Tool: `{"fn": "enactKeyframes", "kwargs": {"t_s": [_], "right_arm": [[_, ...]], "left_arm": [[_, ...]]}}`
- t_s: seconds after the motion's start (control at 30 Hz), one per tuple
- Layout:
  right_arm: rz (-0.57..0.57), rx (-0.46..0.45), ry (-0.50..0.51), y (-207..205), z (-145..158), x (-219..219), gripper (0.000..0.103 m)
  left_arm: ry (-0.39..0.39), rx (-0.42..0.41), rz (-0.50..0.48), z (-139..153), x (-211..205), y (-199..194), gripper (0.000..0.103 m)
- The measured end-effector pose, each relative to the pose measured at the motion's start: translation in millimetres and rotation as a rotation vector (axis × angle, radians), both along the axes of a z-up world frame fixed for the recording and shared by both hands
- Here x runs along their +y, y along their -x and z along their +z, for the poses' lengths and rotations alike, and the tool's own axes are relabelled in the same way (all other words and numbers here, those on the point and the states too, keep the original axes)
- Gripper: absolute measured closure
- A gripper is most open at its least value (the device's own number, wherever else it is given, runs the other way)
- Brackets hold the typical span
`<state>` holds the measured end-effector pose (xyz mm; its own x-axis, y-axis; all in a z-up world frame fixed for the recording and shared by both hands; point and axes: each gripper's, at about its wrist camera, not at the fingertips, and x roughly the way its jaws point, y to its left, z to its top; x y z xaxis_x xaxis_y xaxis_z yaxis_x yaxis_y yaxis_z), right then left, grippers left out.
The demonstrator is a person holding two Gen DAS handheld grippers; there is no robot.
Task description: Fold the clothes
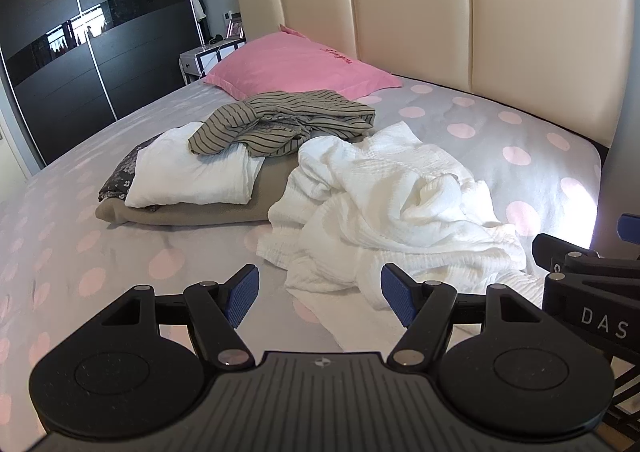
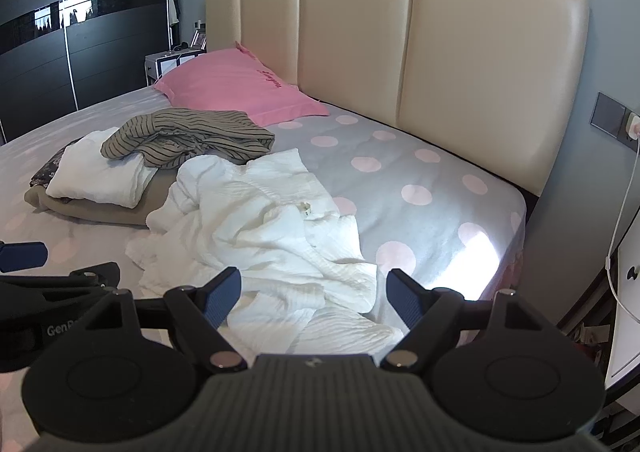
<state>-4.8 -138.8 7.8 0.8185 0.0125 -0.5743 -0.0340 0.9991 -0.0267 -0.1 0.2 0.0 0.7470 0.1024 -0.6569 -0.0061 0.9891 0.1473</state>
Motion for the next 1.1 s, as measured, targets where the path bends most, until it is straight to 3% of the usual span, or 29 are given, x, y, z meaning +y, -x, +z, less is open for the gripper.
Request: {"fn": "enactKeyframes", "kwargs": {"t_s": [1.1], "right_arm": [[0.041, 0.004, 0.021, 4, 0, 15, 0.021]], "left_arm": [[-0.004, 0.018, 0.025, 0, 12, 4, 0.037]]}}
